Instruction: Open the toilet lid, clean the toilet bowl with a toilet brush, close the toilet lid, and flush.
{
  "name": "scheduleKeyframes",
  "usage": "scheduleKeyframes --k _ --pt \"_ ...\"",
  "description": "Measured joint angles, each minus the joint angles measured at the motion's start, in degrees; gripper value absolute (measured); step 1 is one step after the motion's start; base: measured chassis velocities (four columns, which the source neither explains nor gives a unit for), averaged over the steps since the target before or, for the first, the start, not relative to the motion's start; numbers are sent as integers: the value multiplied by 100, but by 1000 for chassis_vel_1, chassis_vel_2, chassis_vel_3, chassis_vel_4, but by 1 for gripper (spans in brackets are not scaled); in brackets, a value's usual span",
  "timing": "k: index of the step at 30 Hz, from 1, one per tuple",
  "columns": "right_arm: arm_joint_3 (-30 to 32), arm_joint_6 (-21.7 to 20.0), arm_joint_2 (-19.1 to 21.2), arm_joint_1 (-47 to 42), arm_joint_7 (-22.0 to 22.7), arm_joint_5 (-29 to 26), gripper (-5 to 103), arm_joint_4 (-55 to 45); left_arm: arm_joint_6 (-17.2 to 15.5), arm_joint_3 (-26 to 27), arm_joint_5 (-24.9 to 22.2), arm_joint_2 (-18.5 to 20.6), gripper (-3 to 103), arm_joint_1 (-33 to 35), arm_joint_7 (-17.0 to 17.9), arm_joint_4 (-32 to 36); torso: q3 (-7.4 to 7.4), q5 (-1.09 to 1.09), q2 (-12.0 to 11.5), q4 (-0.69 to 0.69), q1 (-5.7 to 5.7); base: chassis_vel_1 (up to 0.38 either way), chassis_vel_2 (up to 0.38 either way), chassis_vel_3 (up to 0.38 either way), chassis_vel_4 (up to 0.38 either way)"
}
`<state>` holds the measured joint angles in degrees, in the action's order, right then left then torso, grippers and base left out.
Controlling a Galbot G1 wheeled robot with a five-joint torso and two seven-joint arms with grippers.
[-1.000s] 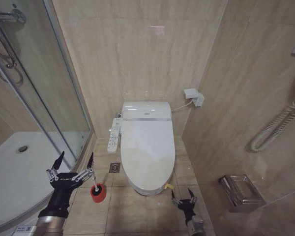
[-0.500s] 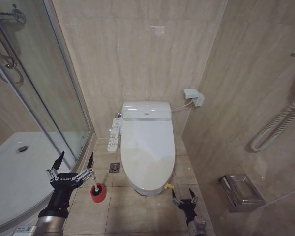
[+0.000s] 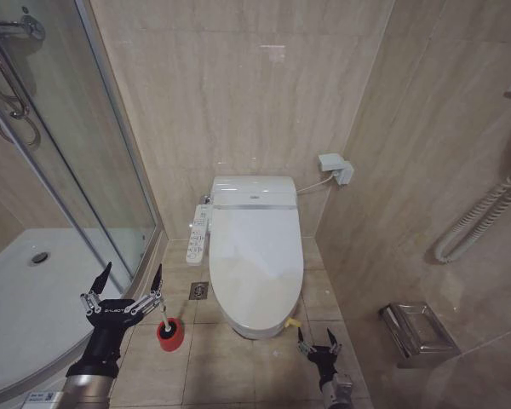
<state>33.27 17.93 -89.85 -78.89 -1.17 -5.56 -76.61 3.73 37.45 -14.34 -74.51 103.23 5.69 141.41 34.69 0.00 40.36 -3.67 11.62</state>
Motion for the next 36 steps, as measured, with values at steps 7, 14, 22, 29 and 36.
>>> scheduleKeyframes --k 7,14,22,29,36 --pt "-48 -23 -43 14 -9 -157 100 -81 0 0 0 0 100 0 0 0 0 0 0 0 0 0 0 0 0" --pt "-75 17 -114 177 12 -228 100 74 0 0 0 0 100 0 0 0 0 0 0 0 0 0 0 0 0" --pt "-51 120 -112 198 -15 -154 101 82 0 0 0 0 100 0 0 0 0 0 0 0 0 0 0 0 0" --pt "-59 115 -40 3 -60 -76 75 -98 0 0 0 0 100 0 0 0 0 0 0 0 0 0 0 0 0" --pt "-35 184 15 -69 -82 -16 42 -146 0 0 0 0 100 0 0 0 0 1 0 0 0 0 0 0 0"
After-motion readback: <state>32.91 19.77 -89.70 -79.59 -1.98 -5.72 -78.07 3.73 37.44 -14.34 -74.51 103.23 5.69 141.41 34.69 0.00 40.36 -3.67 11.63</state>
